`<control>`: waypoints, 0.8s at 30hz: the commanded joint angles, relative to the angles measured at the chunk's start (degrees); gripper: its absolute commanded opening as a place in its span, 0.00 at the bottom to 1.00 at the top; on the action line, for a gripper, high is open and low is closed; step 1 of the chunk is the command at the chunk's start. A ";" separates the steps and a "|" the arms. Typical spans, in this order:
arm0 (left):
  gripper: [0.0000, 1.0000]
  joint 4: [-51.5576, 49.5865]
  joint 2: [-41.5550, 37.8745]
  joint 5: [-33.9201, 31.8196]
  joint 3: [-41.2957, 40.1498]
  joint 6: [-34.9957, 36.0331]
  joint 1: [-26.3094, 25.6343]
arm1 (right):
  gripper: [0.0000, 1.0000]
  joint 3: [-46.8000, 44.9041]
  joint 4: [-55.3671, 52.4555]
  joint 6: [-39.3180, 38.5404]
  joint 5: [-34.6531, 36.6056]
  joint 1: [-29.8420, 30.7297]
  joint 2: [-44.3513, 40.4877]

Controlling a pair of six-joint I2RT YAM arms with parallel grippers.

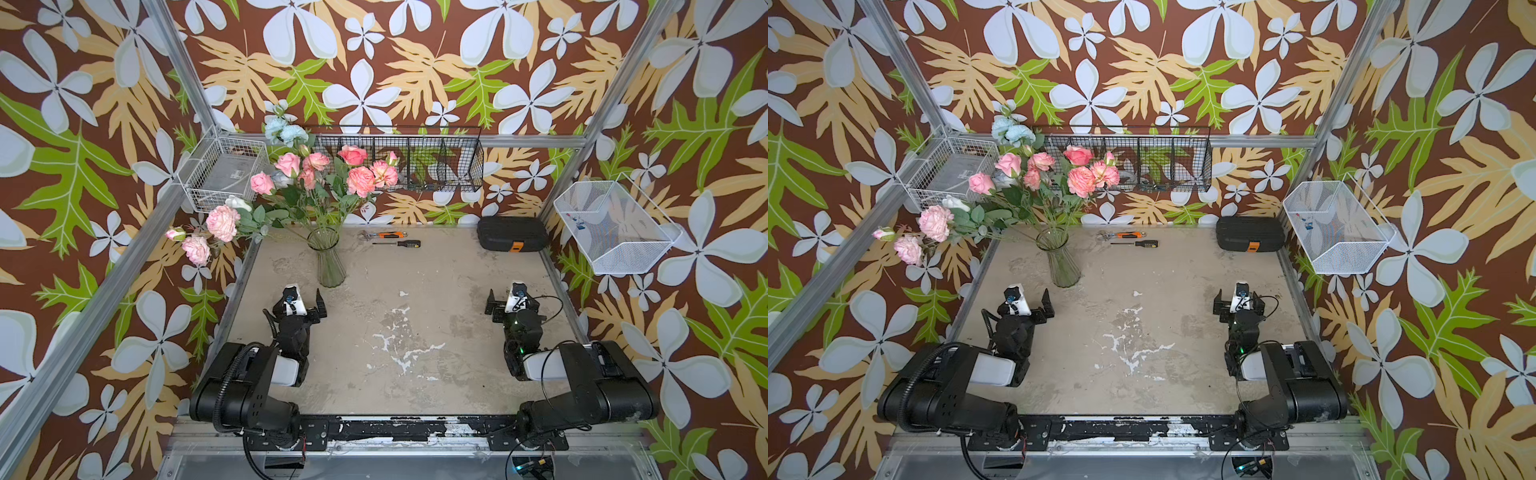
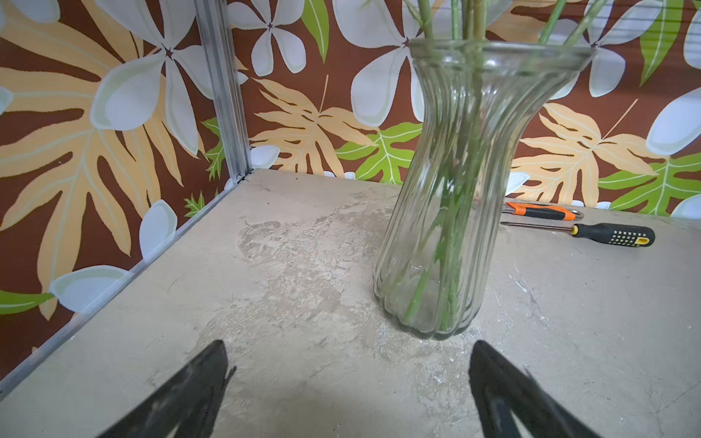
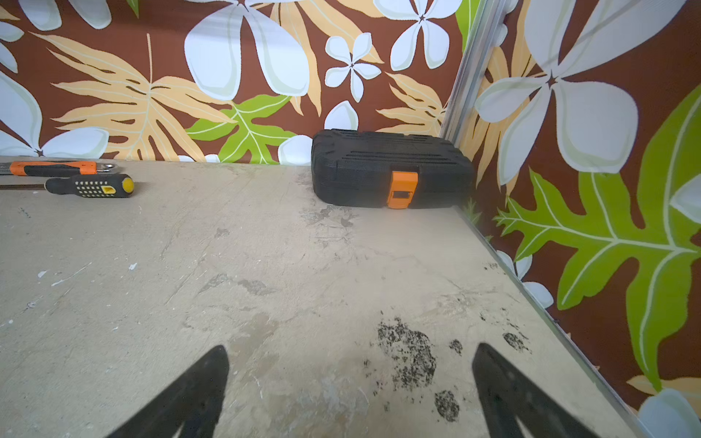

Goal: Pick out pink flowers from the vase
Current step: Pick up the flower from the vase.

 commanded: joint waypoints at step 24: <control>1.00 0.08 -0.09 1.81 0.51 -0.88 1.52 | 1.00 0.36 0.28 0.19 -0.01 0.07 -0.21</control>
